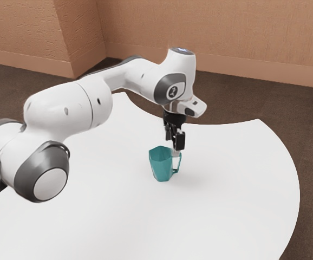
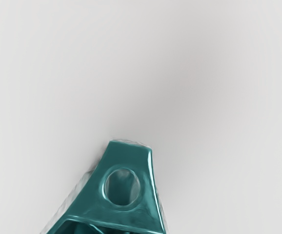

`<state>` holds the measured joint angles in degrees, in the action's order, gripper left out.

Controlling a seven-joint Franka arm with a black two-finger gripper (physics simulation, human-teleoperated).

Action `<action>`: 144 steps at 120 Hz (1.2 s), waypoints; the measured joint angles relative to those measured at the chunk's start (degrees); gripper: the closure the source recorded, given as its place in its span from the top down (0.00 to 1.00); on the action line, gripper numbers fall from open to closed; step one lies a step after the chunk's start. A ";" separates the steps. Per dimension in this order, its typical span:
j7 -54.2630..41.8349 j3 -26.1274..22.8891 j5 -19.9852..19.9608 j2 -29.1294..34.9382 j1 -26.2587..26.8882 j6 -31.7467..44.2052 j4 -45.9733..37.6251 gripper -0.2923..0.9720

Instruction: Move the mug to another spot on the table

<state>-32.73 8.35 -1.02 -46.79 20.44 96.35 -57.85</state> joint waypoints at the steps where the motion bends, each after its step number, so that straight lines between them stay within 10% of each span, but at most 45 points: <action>1: -0.21 0.00 -0.09 -0.13 -0.01 0.18 0.04 0.77; 82: -10.09 -0.64 -2.39 -5.93 -1.80 8.55 0.43 0.77; 144: -11.85 -0.55 -3.66 -7.21 -2.17 9.96 -0.17 0.53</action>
<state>-44.57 7.80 -4.68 -54.01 18.27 106.31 -58.02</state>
